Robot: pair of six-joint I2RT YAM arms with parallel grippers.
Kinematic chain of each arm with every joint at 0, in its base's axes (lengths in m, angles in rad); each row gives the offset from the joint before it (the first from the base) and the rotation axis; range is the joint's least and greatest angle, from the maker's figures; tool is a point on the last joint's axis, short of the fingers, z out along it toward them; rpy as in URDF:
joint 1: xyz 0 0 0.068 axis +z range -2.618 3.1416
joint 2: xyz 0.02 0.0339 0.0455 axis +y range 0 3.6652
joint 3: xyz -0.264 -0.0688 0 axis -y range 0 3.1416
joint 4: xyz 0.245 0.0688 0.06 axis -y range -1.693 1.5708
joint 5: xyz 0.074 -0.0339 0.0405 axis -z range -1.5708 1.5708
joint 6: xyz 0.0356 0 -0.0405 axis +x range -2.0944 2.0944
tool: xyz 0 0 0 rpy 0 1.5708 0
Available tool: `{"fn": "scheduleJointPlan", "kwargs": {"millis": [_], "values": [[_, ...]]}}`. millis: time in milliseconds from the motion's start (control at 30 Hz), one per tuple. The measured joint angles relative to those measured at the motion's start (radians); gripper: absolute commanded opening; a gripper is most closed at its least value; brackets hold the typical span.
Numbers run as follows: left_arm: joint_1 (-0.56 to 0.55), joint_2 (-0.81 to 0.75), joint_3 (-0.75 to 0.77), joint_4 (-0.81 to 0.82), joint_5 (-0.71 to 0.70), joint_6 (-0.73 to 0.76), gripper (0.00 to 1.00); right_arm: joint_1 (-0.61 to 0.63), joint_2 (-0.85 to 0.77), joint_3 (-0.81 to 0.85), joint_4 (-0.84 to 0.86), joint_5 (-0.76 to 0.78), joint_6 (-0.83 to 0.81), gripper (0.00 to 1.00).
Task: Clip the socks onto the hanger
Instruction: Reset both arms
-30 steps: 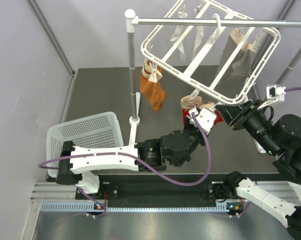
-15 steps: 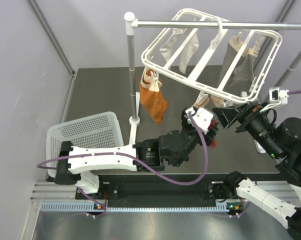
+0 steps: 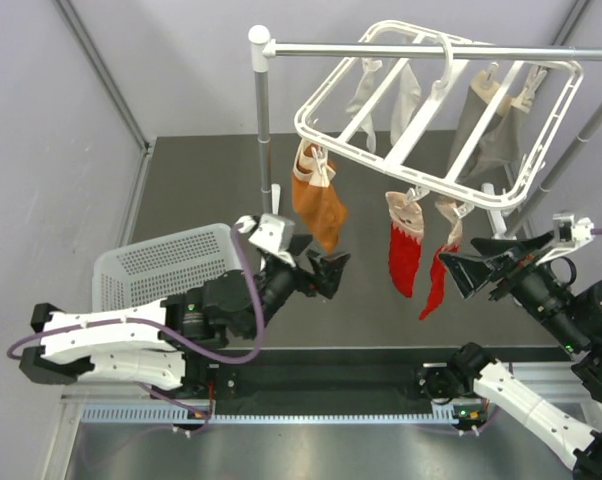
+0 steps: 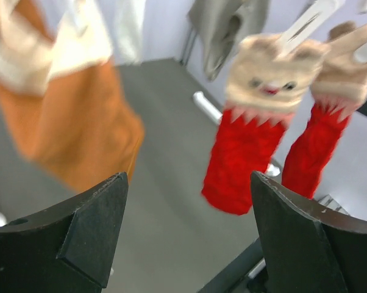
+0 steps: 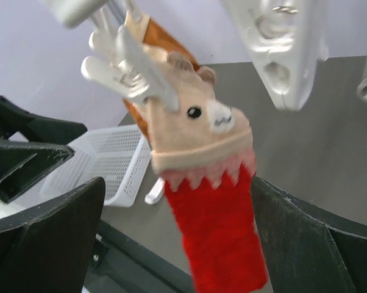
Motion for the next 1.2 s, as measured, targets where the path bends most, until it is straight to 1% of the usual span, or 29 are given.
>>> {"fn": "scheduleJointPlan", "kwargs": {"millis": [200, 367, 433, 600, 700, 733, 800, 867, 933, 1100, 1200], "values": [[0.022, -0.196, -0.216, -0.105, -0.035, -0.159, 0.86, 0.0, -0.022, -0.09, 0.01, -0.161, -0.035, 1.0], [0.023, -0.318, -0.288, -0.151, -0.05, -0.249, 0.86, 0.0, -0.05, -0.158, 0.062, -0.293, -0.069, 1.0], [0.023, -0.35, -0.305, -0.156, -0.052, -0.274, 0.86, 0.0, -0.076, -0.175, 0.085, -0.318, -0.074, 1.0], [0.024, -0.397, -0.361, -0.179, -0.064, -0.345, 0.86, 0.0, -0.153, -0.24, 0.127, -0.319, -0.065, 1.0], [0.024, -0.428, -0.425, -0.186, -0.064, -0.393, 0.86, 0.0, -0.188, -0.318, 0.142, -0.316, -0.037, 1.0], [0.024, -0.451, -0.478, -0.193, -0.064, -0.418, 0.86, 0.0, -0.216, -0.393, 0.152, -0.316, -0.016, 1.0], [0.024, -0.493, -0.535, -0.169, -0.056, -0.443, 0.86, 0.0, -0.261, -0.496, 0.219, -0.323, 0.019, 1.0], [0.024, -0.561, -0.618, -0.163, -0.045, -0.47, 0.87, 0.0, -0.327, -0.601, 0.242, -0.329, 0.058, 1.0], [0.025, -0.636, -0.695, -0.161, -0.037, -0.496, 0.87, 0.0, -0.362, -0.673, 0.262, -0.332, 0.083, 0.99], [0.026, -0.806, -0.82, -0.139, -0.012, -0.554, 0.87, 0.0, -0.365, -0.718, 0.295, -0.313, 0.1, 1.0], [0.026, -0.898, -0.893, -0.094, 0.005, -0.575, 0.87, 0.0, -0.37, -0.743, 0.343, -0.284, 0.108, 1.0]]}}
